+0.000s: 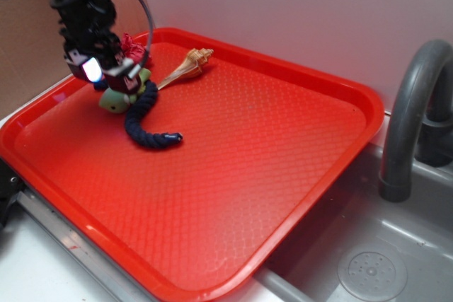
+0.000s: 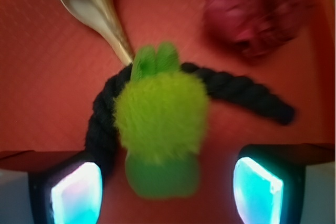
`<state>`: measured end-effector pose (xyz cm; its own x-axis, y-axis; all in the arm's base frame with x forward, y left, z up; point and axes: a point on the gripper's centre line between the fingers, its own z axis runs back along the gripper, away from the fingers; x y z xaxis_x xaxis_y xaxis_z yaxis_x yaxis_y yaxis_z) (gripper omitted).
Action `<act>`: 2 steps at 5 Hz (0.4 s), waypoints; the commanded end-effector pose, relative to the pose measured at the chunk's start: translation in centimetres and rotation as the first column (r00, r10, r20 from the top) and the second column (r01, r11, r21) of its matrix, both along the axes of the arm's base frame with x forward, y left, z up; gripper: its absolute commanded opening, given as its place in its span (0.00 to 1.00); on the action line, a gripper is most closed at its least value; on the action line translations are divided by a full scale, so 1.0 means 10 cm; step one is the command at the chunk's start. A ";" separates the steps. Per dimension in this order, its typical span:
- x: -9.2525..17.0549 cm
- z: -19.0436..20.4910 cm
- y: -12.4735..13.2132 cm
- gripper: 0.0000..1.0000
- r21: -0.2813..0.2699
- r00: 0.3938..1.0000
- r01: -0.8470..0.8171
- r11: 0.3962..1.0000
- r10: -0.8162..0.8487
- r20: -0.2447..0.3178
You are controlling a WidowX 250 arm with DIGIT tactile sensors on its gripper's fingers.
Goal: Grab the green animal.
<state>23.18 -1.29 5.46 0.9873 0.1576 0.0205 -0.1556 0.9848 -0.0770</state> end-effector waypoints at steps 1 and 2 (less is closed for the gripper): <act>0.18 -0.17 -0.09 1.00 0.024 1.000 0.015 1.000 -0.014 -0.018; 0.18 -0.10 -0.11 0.00 0.049 0.999 0.051 0.998 -0.050 -0.010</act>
